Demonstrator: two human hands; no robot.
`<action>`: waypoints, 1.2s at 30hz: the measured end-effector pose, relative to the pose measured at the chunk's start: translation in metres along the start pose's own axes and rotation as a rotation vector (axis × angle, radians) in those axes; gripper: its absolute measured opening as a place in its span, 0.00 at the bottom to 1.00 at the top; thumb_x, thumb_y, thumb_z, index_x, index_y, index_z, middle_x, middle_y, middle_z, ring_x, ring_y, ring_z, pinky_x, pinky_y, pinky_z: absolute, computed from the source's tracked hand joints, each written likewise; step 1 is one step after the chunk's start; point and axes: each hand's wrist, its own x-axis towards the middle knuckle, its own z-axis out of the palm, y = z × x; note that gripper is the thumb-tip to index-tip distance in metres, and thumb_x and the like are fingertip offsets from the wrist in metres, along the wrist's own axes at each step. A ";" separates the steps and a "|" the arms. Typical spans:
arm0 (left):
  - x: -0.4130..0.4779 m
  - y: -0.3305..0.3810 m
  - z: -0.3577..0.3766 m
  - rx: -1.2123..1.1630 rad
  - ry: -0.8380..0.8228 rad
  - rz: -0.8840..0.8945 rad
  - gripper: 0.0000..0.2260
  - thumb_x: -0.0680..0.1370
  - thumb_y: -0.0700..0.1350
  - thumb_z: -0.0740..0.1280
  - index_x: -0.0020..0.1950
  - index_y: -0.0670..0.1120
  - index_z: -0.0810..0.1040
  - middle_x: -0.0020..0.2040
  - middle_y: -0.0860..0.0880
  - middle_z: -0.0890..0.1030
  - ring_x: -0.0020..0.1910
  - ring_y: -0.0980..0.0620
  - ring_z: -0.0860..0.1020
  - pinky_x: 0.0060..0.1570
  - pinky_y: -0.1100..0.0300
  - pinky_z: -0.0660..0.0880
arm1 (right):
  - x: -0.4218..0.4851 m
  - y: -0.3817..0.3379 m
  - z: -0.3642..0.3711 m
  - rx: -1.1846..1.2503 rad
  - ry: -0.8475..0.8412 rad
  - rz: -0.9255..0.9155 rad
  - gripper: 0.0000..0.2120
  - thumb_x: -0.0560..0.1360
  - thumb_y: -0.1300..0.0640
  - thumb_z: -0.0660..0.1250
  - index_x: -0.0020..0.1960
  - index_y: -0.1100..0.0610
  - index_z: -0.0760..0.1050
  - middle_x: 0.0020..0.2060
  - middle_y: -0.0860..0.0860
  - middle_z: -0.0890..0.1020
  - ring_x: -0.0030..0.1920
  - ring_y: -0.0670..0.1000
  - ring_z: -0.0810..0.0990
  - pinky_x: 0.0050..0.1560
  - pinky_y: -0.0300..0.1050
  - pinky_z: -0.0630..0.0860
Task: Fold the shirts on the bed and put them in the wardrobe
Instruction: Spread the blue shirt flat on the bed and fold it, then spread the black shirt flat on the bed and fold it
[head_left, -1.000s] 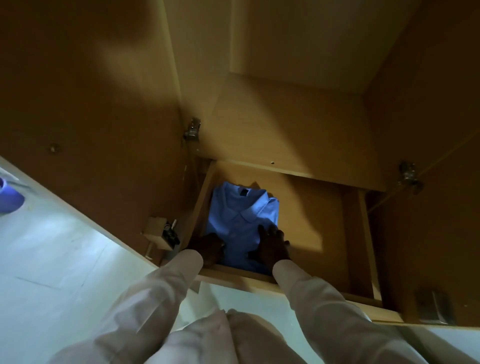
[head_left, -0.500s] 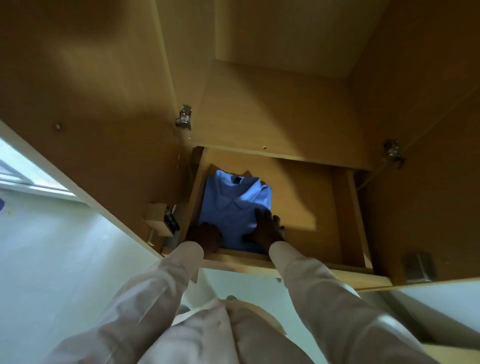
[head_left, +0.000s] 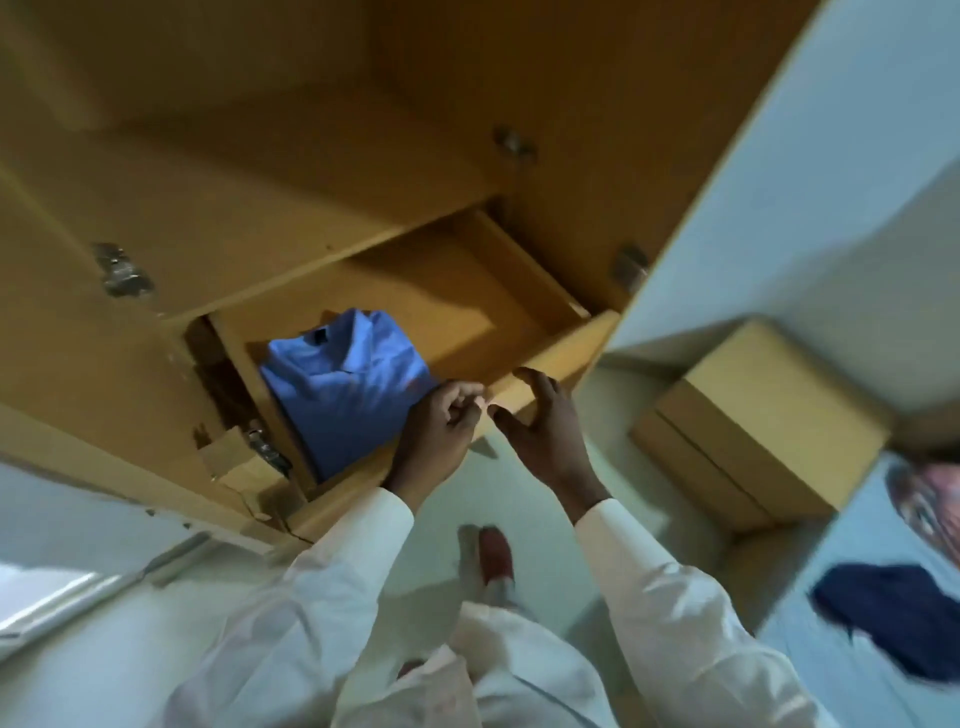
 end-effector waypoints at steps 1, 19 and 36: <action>-0.009 -0.002 0.005 0.009 -0.029 0.005 0.06 0.79 0.44 0.65 0.53 0.48 0.80 0.48 0.54 0.82 0.46 0.61 0.80 0.48 0.61 0.78 | -0.021 0.011 -0.002 0.040 0.031 0.050 0.27 0.74 0.50 0.72 0.71 0.53 0.70 0.63 0.53 0.75 0.62 0.56 0.74 0.60 0.48 0.73; -0.228 -0.093 0.207 0.502 -0.945 -0.117 0.16 0.78 0.51 0.66 0.65 0.50 0.73 0.62 0.47 0.73 0.54 0.49 0.77 0.60 0.54 0.73 | -0.359 0.208 -0.035 0.152 0.156 0.727 0.16 0.76 0.56 0.69 0.64 0.52 0.74 0.57 0.47 0.78 0.48 0.46 0.80 0.51 0.38 0.75; -0.314 -0.274 0.415 0.380 -1.166 0.109 0.14 0.78 0.48 0.64 0.64 0.50 0.75 0.61 0.50 0.76 0.55 0.52 0.77 0.58 0.57 0.74 | -0.480 0.448 0.036 0.065 0.419 0.905 0.16 0.77 0.54 0.70 0.64 0.52 0.75 0.55 0.46 0.80 0.48 0.44 0.81 0.50 0.40 0.76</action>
